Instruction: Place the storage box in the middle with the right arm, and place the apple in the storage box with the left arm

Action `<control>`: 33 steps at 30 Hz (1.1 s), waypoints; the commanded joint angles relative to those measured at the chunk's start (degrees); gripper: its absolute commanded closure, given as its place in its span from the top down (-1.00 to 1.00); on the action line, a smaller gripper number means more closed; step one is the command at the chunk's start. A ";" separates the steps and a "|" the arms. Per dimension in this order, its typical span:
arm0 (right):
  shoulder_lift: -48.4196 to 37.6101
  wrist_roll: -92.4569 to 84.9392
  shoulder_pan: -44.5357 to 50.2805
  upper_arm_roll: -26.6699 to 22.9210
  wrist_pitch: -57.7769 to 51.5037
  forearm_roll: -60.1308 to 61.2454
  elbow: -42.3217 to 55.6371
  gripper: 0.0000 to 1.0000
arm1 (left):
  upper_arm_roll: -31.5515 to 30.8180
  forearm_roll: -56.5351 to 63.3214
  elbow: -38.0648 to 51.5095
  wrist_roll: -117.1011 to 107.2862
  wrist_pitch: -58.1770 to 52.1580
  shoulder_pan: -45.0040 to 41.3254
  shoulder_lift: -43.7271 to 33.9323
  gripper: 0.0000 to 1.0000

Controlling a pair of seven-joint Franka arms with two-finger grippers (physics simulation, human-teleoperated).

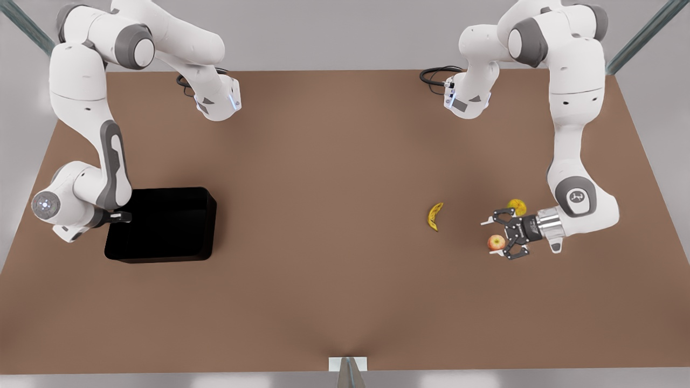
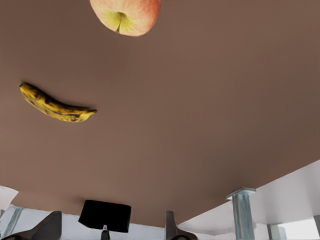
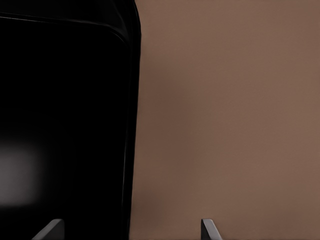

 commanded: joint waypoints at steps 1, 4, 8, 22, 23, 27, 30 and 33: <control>0.09 0.00 -0.04 0.00 0.01 0.00 -0.01 1.00 | -0.03 -0.10 -0.09 0.51 0.30 -0.01 0.08 1.00; 0.88 0.00 0.05 0.08 0.01 0.00 -0.45 1.00 | -0.03 -0.10 -0.44 2.89 2.32 0.26 1.84 1.00; 0.79 -1.85 -0.04 0.09 -0.96 -0.08 -0.36 -0.14 | 0.32 0.25 -0.62 5.17 1.09 1.57 2.63 1.00; 1.32 -4.22 -0.13 0.09 -2.45 -0.08 -0.18 -0.57 | -0.03 -2.38 -0.35 10.61 3.82 4.65 7.64 1.00; 1.32 -4.22 -0.12 0.09 -2.45 -0.08 -0.09 -0.57 | -0.03 -2.65 -0.70 11.23 3.46 4.91 7.73 1.00; 1.23 -5.10 -0.04 0.35 -2.54 0.00 0.17 -0.57 | -0.65 -8.98 -2.99 15.81 3.64 4.91 8.34 1.00; 1.06 -4.84 0.31 1.67 -4.56 0.27 1.75 -0.57 | -0.65 -9.59 -2.90 17.74 3.20 6.41 9.66 1.00; 1.06 -4.84 0.49 3.86 -6.75 1.41 3.33 -0.57 | -0.56 -10.21 -2.55 17.74 3.11 7.29 10.19 1.00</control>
